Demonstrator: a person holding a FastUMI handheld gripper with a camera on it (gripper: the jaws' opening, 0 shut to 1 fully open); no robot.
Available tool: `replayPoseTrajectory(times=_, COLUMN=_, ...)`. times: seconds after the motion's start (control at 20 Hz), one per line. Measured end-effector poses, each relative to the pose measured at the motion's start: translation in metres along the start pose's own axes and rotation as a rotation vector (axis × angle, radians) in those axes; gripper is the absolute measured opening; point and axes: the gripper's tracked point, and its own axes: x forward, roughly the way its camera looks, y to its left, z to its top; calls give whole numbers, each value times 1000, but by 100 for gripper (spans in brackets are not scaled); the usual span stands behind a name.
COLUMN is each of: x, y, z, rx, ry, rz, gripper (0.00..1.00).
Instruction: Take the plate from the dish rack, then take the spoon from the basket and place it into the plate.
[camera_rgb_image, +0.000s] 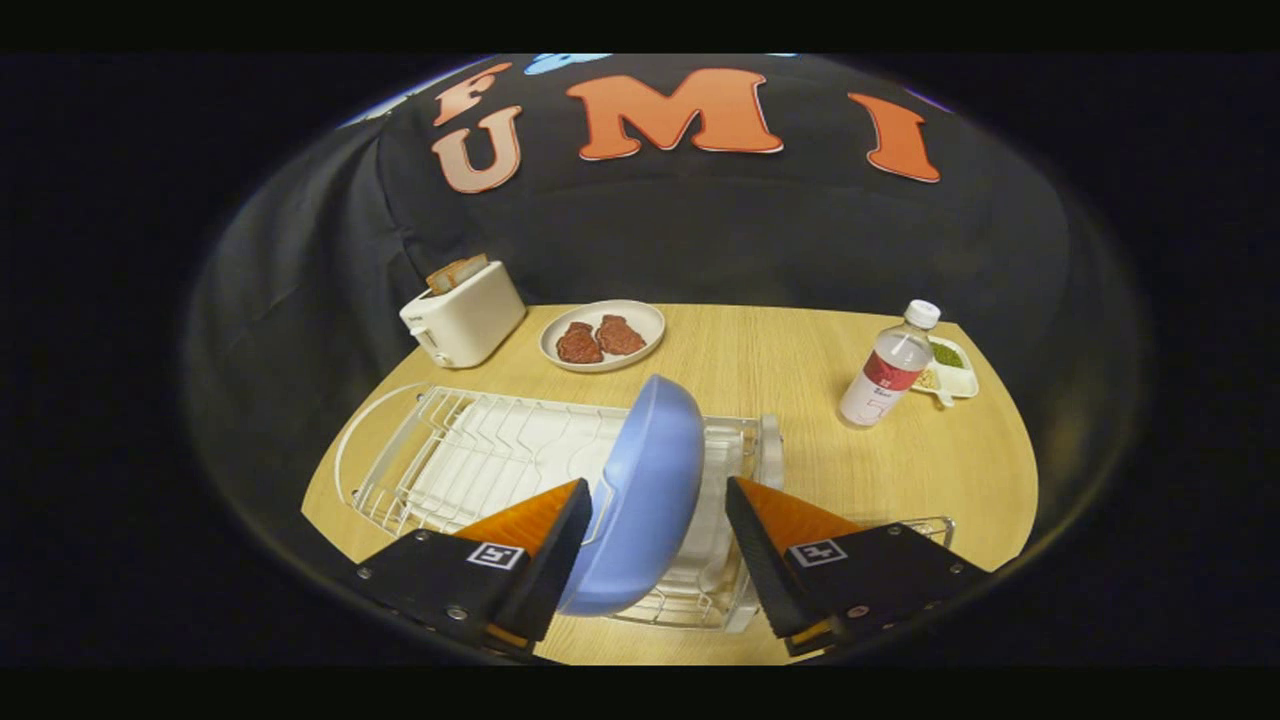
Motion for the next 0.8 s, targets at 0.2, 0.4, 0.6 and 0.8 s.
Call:
replayPoseTrajectory(times=0.2, x=8, y=5, z=-7, rx=6, ry=45, rz=-18, gripper=59)
replayPoseTrajectory(times=0.4, x=7, y=-1, z=-4, rx=4, ry=43, rz=-87, gripper=45)
replayPoseTrajectory(times=0.6, x=1, y=-11, z=12, rx=3, ry=1, rz=-157, gripper=37)
replayPoseTrajectory(times=0.8, x=-5, y=-12, z=21, rx=3, ry=-13, rz=-184, gripper=35)
